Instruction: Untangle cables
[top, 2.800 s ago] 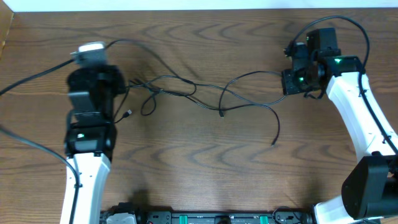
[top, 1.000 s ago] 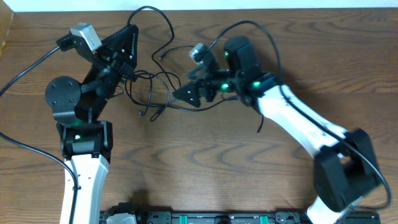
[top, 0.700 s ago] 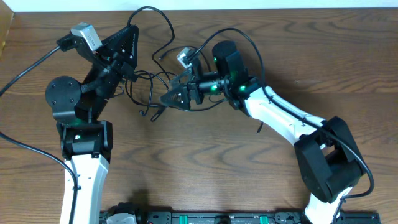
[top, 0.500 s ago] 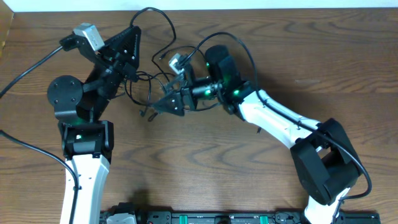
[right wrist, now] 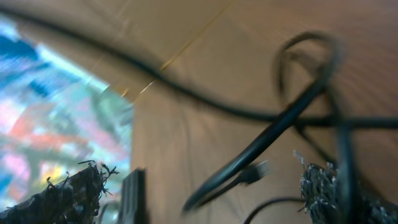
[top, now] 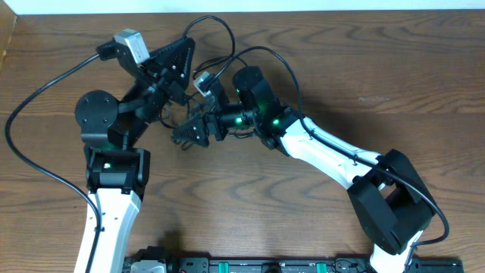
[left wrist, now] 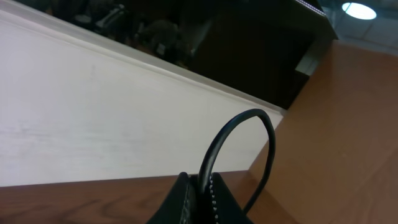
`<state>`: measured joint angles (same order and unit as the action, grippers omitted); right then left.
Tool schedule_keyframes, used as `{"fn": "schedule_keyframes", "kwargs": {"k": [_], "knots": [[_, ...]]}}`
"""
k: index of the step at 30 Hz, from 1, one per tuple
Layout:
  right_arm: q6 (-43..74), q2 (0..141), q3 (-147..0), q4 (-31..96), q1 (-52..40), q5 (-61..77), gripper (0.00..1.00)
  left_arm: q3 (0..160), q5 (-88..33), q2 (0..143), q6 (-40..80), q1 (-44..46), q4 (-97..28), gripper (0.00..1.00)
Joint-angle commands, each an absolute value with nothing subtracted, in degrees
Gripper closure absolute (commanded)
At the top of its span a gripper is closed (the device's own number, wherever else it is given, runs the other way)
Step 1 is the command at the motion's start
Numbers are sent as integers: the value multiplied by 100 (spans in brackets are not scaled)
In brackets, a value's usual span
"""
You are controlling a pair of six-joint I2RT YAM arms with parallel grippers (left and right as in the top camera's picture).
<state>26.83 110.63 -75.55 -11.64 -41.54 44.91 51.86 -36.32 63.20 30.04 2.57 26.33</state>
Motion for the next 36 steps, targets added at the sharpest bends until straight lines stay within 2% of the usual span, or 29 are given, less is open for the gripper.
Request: {"fn": "schedule_keyframes", "kwargs": {"k": [1, 2, 5, 9, 10, 19, 27, 32, 36], "knots": [[3046, 11093, -7561, -1177, -4171, 3610, 4, 5430, -3706, 6248, 3033, 368, 2663, 93], [3044, 11093, -7561, -1177, -4171, 3531, 11, 5430, -3706, 6248, 3030, 375, 2665, 93], [3039, 11093, -7561, -1125, -4167, 3369, 41, 5430, -3680, 6248, 3022, 377, 2665, 92], [2980, 11093, -7561, -775, -4139, 3129, 96, 5430, -3640, 6248, 2692, 336, 2663, 93], [2956, 11093, -7561, -626, -4110, 3070, 99, 5428, -3638, 6248, 2609, 298, 2659, 92], [2681, 11091, -7561, 633, -3159, 3035, 99, 5428, -3369, 6246, 2550, -676, 1918, 92], [2346, 11091, -7561, 1452, -1669, 3033, 99, 5428, -3339, 6248, 2414, -2137, 440, 92], [2344, 11091, -7561, 1763, -725, 3059, 99, 5428, -3249, 6248, 2102, -3271, 128, 92], [2150, 11091, -7561, 1914, -126, 3199, 99, 5428, -2576, 6248, 2099, -4001, -80, 93]]}}
